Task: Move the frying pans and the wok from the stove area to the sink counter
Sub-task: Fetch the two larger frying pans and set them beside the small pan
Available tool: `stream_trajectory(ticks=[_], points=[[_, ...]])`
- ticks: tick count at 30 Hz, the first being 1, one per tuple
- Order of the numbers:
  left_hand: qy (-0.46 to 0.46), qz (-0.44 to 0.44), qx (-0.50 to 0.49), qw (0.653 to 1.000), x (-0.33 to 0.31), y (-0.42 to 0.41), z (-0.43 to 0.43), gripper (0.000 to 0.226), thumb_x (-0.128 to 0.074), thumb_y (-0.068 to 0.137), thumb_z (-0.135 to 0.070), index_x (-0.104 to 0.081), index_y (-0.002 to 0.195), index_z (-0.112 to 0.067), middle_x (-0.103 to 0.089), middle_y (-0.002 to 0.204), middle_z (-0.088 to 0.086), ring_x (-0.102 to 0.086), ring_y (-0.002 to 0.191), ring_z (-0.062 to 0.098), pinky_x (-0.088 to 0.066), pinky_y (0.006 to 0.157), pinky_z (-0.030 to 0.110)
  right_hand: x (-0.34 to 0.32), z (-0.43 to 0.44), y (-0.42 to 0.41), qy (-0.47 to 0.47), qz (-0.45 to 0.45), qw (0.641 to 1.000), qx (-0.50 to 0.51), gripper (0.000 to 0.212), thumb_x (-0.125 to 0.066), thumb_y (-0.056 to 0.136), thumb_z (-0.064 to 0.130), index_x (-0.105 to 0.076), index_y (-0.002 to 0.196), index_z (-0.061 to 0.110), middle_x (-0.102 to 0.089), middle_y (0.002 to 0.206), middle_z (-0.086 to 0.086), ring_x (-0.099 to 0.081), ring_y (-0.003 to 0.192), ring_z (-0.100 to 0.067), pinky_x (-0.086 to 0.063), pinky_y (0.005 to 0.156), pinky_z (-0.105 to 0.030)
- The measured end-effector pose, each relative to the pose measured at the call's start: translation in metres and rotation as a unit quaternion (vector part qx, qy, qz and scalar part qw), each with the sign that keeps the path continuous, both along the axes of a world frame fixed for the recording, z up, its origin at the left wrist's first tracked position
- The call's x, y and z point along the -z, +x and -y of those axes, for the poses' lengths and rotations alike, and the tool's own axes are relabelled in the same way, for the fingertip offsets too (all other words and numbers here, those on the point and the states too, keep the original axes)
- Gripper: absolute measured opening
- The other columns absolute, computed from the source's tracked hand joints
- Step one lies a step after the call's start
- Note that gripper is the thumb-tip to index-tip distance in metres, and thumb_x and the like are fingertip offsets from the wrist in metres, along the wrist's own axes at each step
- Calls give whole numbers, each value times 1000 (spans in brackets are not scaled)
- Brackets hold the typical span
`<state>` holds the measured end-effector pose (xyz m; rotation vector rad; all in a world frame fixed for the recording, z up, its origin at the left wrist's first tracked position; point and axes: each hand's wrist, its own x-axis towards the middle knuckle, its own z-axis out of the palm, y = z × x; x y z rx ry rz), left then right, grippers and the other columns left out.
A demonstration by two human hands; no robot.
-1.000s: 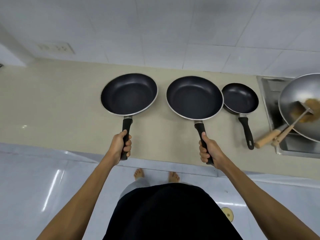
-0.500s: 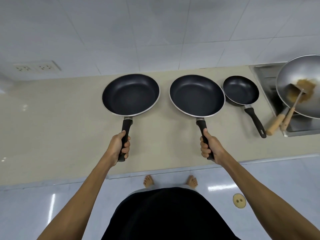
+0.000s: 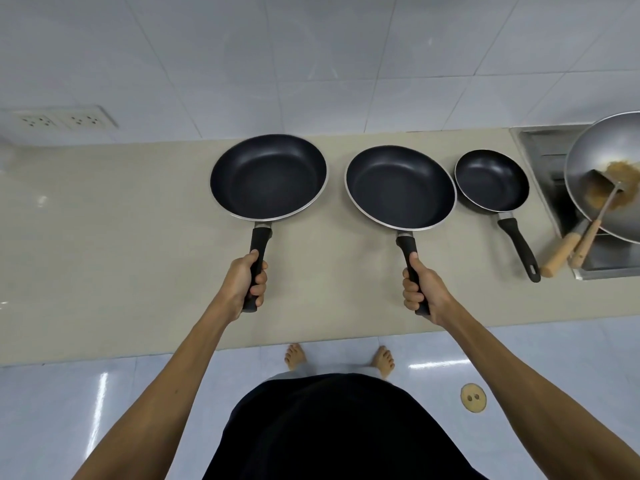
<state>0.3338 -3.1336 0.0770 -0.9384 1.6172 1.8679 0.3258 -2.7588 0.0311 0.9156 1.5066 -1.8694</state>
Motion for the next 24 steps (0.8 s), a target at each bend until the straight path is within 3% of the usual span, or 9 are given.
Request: stream_trajectory(ticks=[10, 16, 24], points=[[-2, 11, -10, 1000, 2, -11, -9, 38, -35, 104, -42, -49, 79, -16, -38, 49, -6, -30, 33, 10, -30, 33, 21, 7, -2, -16, 46, 16, 998, -47, 53, -61, 89, 68, -43, 71, 22, -33, 56, 2, -26, 43, -15, -32, 40, -27], [-3, 15, -9, 1000, 3, -17, -9, 38, -35, 104, -43, -48, 80, -16, -37, 49, -7, -29, 33, 11, -30, 33, 21, 17, 5, -14, 109, 24, 989, -92, 48, -71, 89, 55, -45, 74, 17, -41, 53, 0, -39, 43, -16, -44, 43, -29], [-4, 20, -6, 1000, 7, -27, -10, 38, -36, 104, -43, -49, 80, -16, -39, 49, -7, -30, 33, 11, -31, 33, 21, 27, 11, -16, 129, 49, 988, -73, 37, -78, 89, 35, -48, 81, 15, -41, 51, 0, -40, 40, -16, -42, 42, -29]])
